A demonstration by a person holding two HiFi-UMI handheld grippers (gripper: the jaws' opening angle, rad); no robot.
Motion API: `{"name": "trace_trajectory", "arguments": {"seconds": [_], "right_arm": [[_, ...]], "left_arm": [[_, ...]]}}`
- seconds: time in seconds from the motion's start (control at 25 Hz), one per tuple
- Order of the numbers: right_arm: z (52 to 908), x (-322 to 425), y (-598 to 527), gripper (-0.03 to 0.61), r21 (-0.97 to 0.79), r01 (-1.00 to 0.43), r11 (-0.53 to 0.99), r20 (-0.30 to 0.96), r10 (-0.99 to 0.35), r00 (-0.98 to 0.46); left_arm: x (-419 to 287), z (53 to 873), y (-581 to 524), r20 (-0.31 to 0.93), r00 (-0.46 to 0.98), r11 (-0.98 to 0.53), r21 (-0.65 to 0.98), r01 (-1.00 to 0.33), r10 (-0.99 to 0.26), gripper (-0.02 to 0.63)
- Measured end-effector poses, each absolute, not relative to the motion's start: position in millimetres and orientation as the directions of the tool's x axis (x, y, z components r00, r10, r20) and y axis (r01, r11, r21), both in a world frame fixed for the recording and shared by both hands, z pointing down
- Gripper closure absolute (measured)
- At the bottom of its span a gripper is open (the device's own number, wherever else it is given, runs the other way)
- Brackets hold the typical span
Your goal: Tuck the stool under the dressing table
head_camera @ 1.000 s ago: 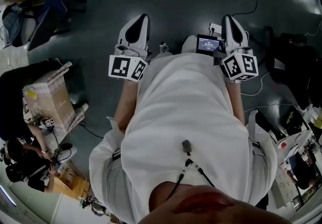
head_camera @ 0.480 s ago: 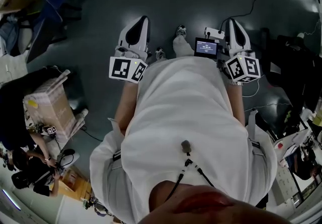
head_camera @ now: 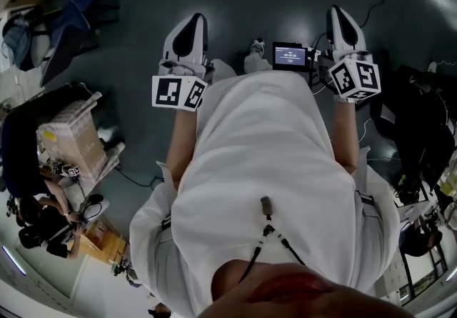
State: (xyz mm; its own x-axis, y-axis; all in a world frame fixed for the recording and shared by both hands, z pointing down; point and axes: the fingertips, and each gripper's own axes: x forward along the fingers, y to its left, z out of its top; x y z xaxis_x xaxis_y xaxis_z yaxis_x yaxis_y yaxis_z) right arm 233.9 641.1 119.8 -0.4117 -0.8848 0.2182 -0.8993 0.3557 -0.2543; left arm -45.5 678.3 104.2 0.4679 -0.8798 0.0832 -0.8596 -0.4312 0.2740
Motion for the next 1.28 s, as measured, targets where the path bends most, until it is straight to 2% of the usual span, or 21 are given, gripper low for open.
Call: {"name": "trace_trajectory", "arguments": {"seconds": [0.32, 0.56, 0.8, 1.04, 1.28], "right_arm": [[138.2, 241.8, 583.0, 0.569, -0.256, -0.895, 0.364, 0.242, -0.873, -0.424], [140.6, 223.1, 534.2, 0.569, -0.205, -0.917, 0.343, 0.268, -0.881, -0.390], [149.8, 219.4, 472.3, 0.569, -0.202, -0.945, 0.258, 0.324, -0.893, -0.313], [161.1, 203.9, 404.0, 0.571, -0.119, -0.958, 0.261, 0.334, -0.898, -0.287], [220.3, 215.4, 351.0, 0.569, -0.141, -0.960, 0.241, 0.407, -0.870, -0.279]], "left_arm": [[-57.3, 116.2, 632.8, 0.119, 0.420, -0.377, 0.274, -0.885, -0.900, 0.606], [-91.9, 138.6, 579.0, 0.139, 0.419, -0.366, 0.298, -0.882, -0.897, 0.606], [-101.6, 171.0, 487.6, 0.166, 0.498, -0.430, 0.324, -0.843, -0.851, 0.606], [-112.2, 195.7, 415.7, 0.191, 0.559, -0.483, 0.331, -0.811, -0.807, 0.606], [-119.0, 252.5, 372.4, 0.277, 0.560, -0.467, 0.336, -0.818, -0.781, 0.606]]}}
